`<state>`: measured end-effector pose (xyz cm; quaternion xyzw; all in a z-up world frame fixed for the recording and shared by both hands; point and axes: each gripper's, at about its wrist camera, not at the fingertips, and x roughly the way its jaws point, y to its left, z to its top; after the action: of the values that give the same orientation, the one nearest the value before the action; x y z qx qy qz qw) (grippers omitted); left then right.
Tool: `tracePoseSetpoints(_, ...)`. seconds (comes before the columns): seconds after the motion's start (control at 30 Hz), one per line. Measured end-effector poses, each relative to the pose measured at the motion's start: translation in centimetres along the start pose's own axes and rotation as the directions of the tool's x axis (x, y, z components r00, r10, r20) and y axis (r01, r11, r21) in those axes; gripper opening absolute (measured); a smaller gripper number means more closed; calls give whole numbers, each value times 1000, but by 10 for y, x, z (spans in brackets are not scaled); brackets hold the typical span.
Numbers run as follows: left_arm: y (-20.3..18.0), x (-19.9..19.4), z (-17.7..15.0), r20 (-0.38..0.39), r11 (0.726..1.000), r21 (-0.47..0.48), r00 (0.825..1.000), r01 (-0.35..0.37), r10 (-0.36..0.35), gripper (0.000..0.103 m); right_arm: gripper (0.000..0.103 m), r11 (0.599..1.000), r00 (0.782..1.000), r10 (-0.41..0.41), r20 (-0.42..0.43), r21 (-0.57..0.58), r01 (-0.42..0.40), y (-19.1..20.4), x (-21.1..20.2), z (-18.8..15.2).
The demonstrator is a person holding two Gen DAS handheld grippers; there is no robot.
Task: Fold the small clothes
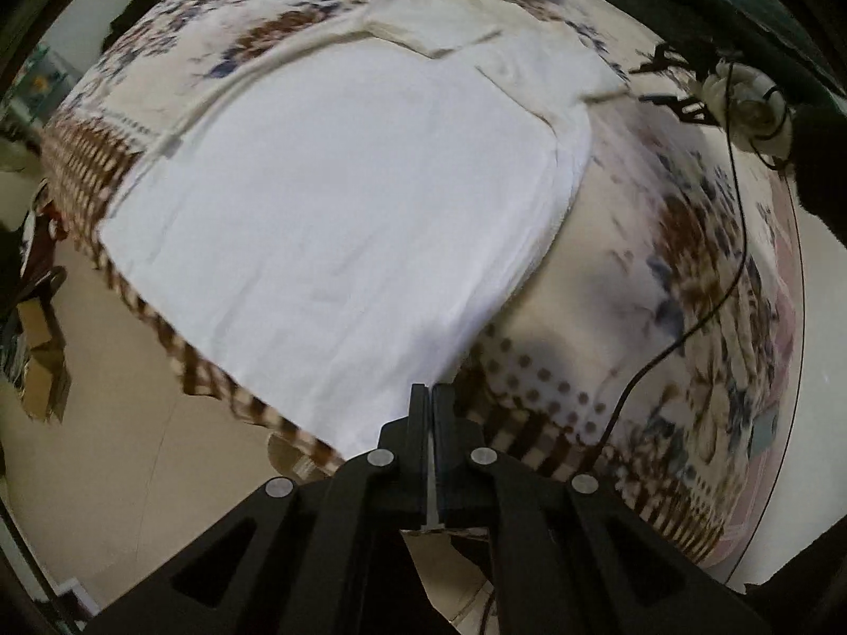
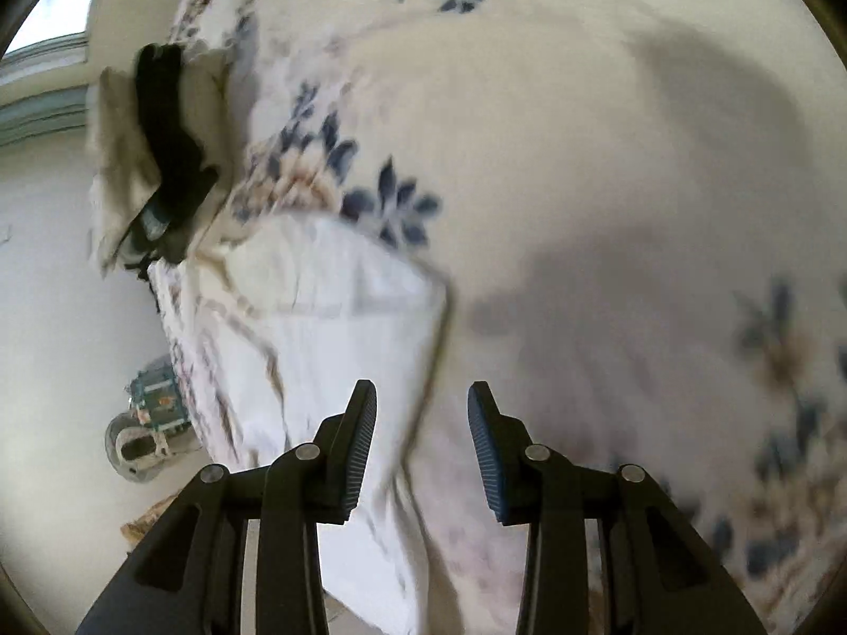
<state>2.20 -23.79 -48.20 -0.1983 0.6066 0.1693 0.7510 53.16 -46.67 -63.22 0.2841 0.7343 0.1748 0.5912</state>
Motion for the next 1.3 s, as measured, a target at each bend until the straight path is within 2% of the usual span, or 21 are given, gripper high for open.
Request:
tracePoseSetpoints(0.17,8,-6,8,13,1000,-17,1000,-13,13,0,38,995,999,37,-22,89,-35,-5,24,21)
tracePoseSetpoints(0.2,8,-6,9,14,1000,-7,1000,-13,13,0,38,996,1000,12,-16,88,-11,-4,23,20)
tracePoseSetpoints(0.27,9,-5,11,16,1000,3,1000,-15,15,0,38,999,998,-38,45,12,37,12,13,15)
tracePoseSetpoints(0.33,9,-4,14,14,1000,7,1000,-11,11,0,38,985,995,-68,72,-153,78,48,4,9)
tracePoseSetpoints(0.4,10,-2,14,6,1000,-3,1000,6,-6,0,38,945,993,-105,49,-308,115,84,10,4)
tracePoseSetpoints(0.43,11,-1,14,3,1000,-9,1000,10,-10,0,38,891,984,-174,25,-421,169,111,24,3)
tracePoseSetpoints(0.47,11,0,15,-1,1000,-13,1000,12,-12,0,38,858,977,-212,13,-477,192,122,34,2)
tracePoseSetpoints(0.53,13,1,16,2,1000,-21,1000,9,-9,0,38,772,943,-332,-24,-581,257,145,66,4)
tracePoseSetpoints(0.63,15,1,18,3,1000,-27,1000,5,-5,0,38,680,895,-444,-38,-665,309,166,106,8)
tracePoseSetpoints(0.7,16,2,19,2,1000,-24,1000,2,-2,0,38,660,878,-475,-52,-682,317,174,127,12)
tracePoseSetpoints(0.77,17,3,20,3,1000,-23,1000,-3,3,0,37,652,873,-484,-60,-691,314,180,143,14)
tracePoseSetpoints(0.8,18,2,21,4,1000,-25,1000,-5,5,0,28,645,876,-478,-62,-701,302,184,148,13)
tracePoseSetpoints(0.83,19,2,21,5,1000,-29,1000,-5,5,0,2,624,884,-466,-39,-723,297,192,152,9)
tracePoseSetpoints(0.87,21,2,21,5,999,-34,1000,-5,6,0,2,613,887,-461,-21,-730,302,199,155,9)
tracePoseSetpoints(0.93,22,4,20,-2,999,-43,1000,-4,4,0,2,622,914,-405,3,-732,278,214,153,6)
tracePoseSetpoints(1.03,23,7,20,-13,999,-46,1000,1,-1,0,2,619,923,-384,30,-733,282,224,155,6)
tracePoseSetpoints(1.13,24,5,21,-8,999,-44,1000,6,-7,0,15,644,898,-439,-26,-706,295,223,158,16)
tracePoseSetpoints(1.17,24,4,22,-4,999,-45,1000,6,-6,0,23,678,906,-422,-38,-676,287,215,144,23)
tracePoseSetpoints(1.2,26,4,23,-2,999,-50,1000,9,-9,0,26,716,923,-383,-35,-642,273,207,127,27)
tracePoseSetpoints(1.23,27,4,24,-2,998,-56,1000,13,-13,0,27,765,942,-336,-15,-588,264,197,104,34)
tracePoseSetpoints(1.3,29,4,26,1,998,-65,1000,15,-15,0,27,839,961,-275,13,-485,247,170,64,46)
